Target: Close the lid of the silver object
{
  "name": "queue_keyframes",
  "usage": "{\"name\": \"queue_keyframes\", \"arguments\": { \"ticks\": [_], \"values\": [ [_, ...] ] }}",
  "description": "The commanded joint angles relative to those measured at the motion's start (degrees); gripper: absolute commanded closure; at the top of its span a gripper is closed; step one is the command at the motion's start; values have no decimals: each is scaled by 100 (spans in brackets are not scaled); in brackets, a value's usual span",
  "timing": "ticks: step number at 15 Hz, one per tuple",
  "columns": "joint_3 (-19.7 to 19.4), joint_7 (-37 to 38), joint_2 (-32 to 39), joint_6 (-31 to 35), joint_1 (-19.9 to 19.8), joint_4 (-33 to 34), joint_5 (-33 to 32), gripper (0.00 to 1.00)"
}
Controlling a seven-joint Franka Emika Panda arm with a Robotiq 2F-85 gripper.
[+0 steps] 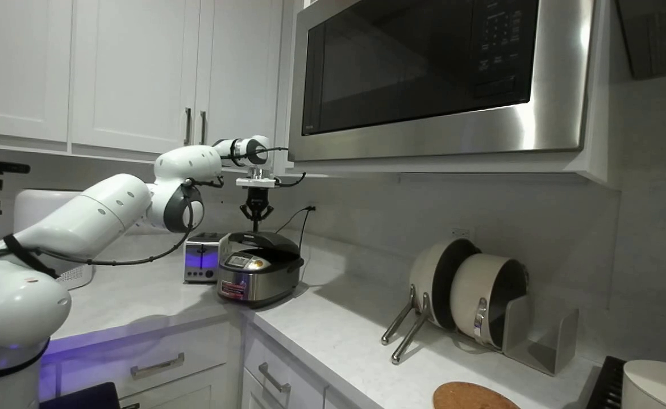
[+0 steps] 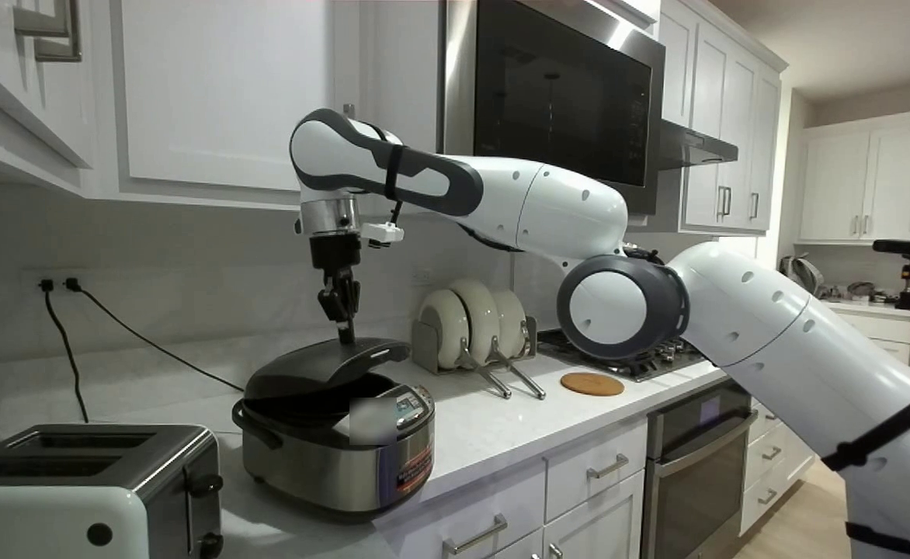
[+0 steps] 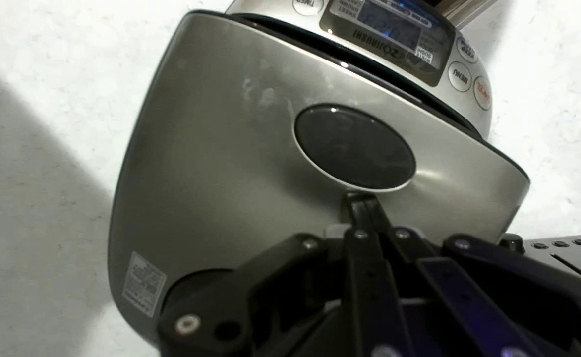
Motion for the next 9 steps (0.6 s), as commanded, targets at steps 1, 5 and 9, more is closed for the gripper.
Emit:
{"name": "queue_keyframes", "arguments": {
  "ticks": [1,5,9],
  "values": [
    [123,-129,-143,55,-120,-323,205,100],
    [242,-205,-119,1,-278,-338,416,100],
    [343,-167,-69,-98,-425,-379,642,100]
  ]
}}
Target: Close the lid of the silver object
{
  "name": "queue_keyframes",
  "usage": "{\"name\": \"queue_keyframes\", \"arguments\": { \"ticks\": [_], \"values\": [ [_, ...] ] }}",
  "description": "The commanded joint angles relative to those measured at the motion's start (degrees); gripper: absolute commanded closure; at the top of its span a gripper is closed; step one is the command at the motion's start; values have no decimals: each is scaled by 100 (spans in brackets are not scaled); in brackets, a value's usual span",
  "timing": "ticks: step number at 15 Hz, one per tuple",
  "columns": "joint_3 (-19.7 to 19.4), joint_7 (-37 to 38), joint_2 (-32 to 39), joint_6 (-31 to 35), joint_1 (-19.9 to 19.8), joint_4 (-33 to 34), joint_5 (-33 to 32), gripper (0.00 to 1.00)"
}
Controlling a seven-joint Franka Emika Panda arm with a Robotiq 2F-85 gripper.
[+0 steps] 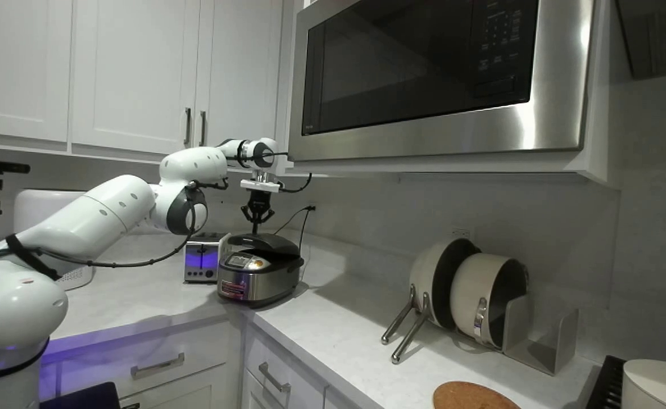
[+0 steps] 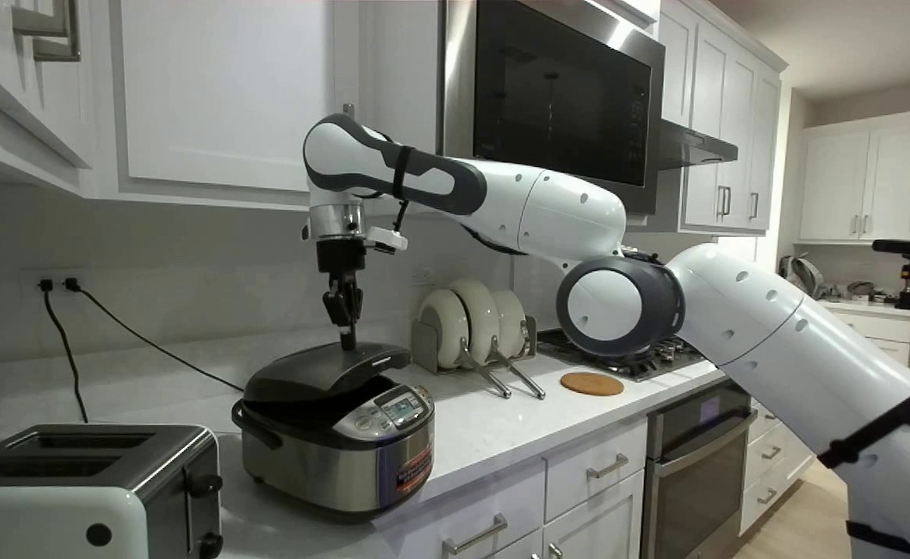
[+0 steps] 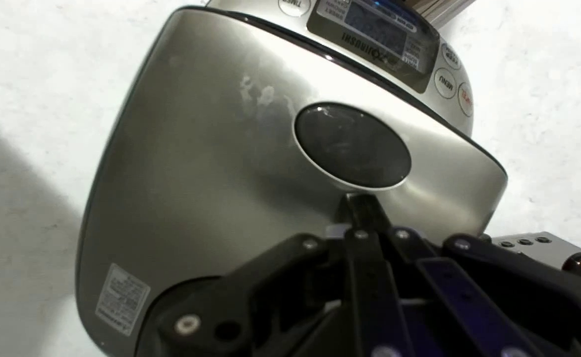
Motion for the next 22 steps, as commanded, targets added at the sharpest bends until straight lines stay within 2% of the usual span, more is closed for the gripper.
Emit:
{"name": "queue_keyframes", "arguments": {
  "ticks": [1,2,3,4,5,6,7,8,9,10,11,12,13,14,15,17,18,19,22],
  "values": [
    [143,-44,-112,-39,-152,-375,258,100],
    [79,-80,283,-375,-86,312,307,100],
    [85,-68,307,-430,-94,321,342,100],
    [171,-36,-53,-157,-185,-381,374,100],
    [176,-32,-30,-179,-196,-381,396,100],
    [110,-62,368,-525,-119,320,414,100],
    [117,-61,388,-563,-125,334,429,100],
    [203,-36,24,-279,-216,-372,438,100],
    [217,-48,45,-296,-225,-371,448,100],
    [145,-67,450,-626,-140,345,463,100],
    [240,-55,76,-341,-234,-366,468,100],
    [243,-68,90,-351,-238,-363,487,100],
    [163,-92,486,-673,-151,344,502,100],
    [169,-105,503,-703,-152,358,517,100],
    [249,-88,125,-400,-241,-352,516,100],
    [254,-161,152,-372,-233,-327,506,100],
    [175,-267,556,-633,-134,413,499,100],
    [247,-352,179,-300,-219,-288,461,100],
    [234,-581,200,-277,-225,-289,436,100]
  ]
}}
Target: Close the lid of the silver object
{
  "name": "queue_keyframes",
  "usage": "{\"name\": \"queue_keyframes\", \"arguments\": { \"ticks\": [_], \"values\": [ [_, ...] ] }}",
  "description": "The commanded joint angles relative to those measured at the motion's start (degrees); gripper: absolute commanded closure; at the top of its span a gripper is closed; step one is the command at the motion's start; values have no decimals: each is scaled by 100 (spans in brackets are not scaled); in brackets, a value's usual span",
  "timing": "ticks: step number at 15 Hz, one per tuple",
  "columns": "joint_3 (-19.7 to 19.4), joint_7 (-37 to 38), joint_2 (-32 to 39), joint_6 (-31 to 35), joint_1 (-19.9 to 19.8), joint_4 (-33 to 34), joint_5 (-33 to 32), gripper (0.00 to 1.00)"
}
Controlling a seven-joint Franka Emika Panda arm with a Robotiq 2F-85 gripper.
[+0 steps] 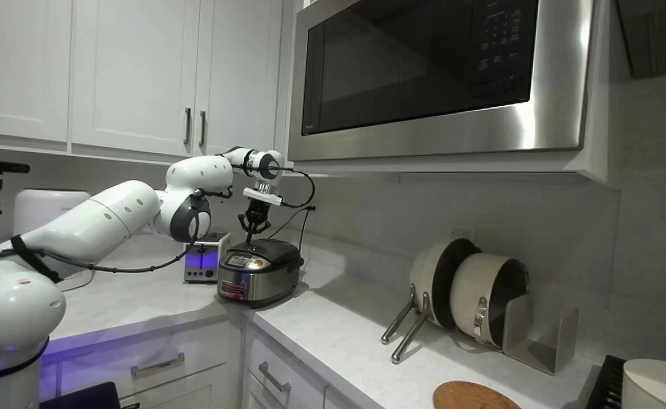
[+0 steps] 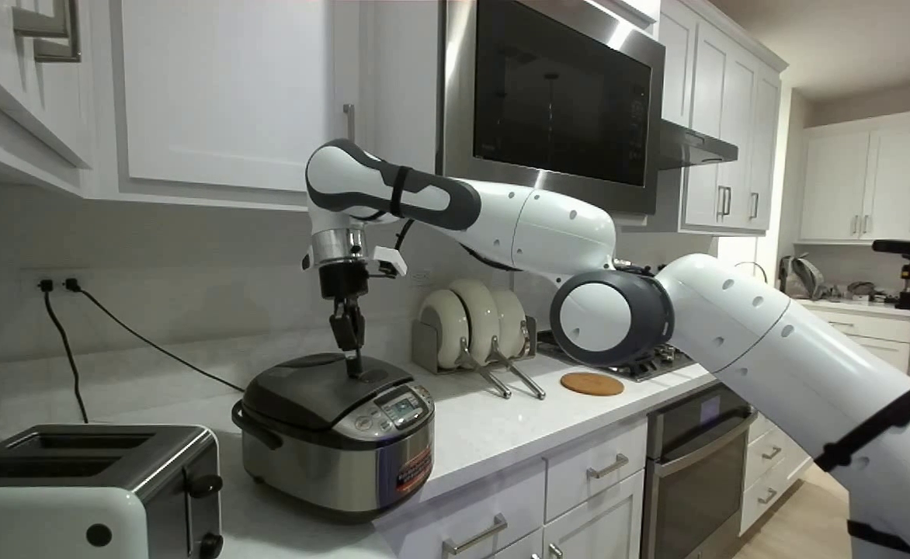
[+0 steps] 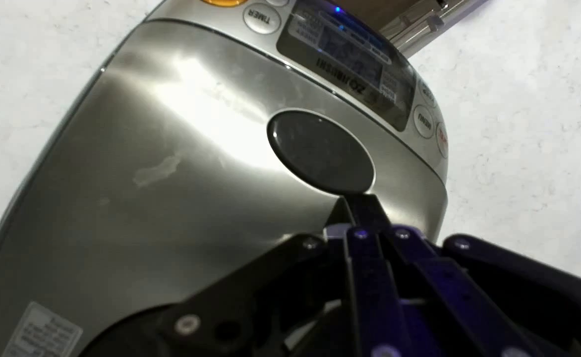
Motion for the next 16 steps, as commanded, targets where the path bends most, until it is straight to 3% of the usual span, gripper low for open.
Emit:
{"name": "queue_keyframes", "arguments": {
  "ticks": [1,6,7,8,11,12,13,16],
  "values": [
    [49,-319,-97,188,-52,-290,25,100],
    [63,-803,-38,265,-90,-274,4,100],
    [-18,-919,351,-10,5,433,-9,100],
    [39,-1027,0,357,-74,-236,-45,100],
    [35,-1317,61,458,-79,-210,-44,100],
    [-35,-1436,457,208,2,483,-26,100],
    [34,-1511,127,574,-84,-163,-42,100],
    [48,-1607,204,793,-90,-91,-1,100]
  ]
}}
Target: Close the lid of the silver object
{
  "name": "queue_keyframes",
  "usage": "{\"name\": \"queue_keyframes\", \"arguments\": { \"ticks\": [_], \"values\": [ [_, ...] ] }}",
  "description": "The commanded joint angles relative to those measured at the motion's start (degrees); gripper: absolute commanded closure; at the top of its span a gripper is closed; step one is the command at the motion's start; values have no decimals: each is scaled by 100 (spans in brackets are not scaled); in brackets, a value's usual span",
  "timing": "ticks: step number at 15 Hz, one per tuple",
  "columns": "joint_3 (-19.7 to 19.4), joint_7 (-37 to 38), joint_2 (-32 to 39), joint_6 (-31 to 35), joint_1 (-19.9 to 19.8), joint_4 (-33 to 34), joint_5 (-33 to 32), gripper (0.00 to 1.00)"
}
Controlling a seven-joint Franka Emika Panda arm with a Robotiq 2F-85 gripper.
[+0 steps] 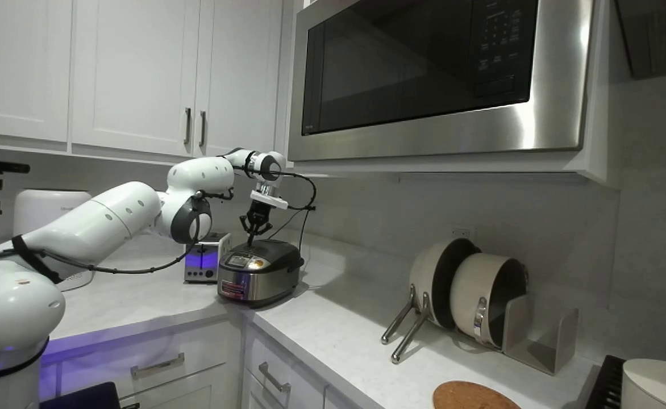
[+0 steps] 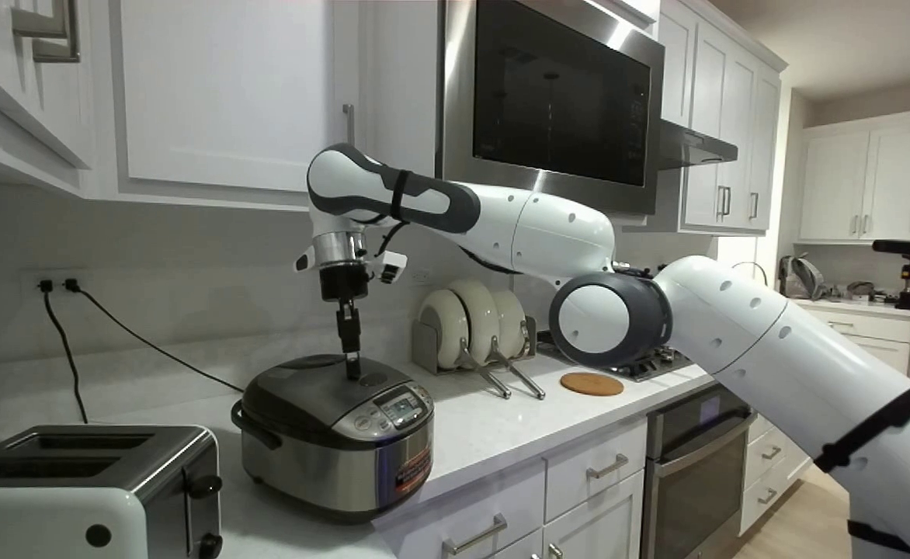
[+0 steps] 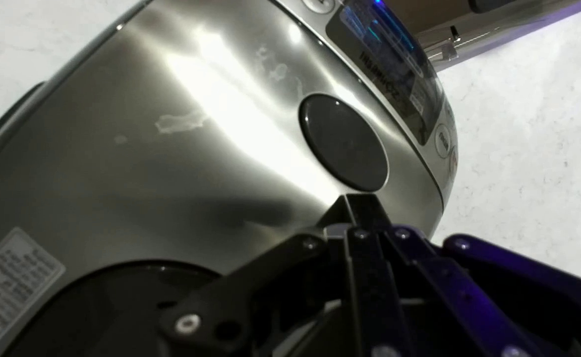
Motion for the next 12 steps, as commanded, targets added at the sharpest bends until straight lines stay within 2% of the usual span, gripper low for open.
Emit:
{"name": "queue_keyframes", "arguments": {
  "ticks": [1,3,4,5,12],
  "values": [
    [13,-240,170,802,-38,-102,-6,100],
    [-1,-212,233,1002,-3,-67,-28,100],
    [-88,-227,589,788,101,561,-21,100],
    [-16,-204,268,1111,35,-58,-52,100],
    [-26,-186,354,1414,61,-98,-58,100]
  ]
}}
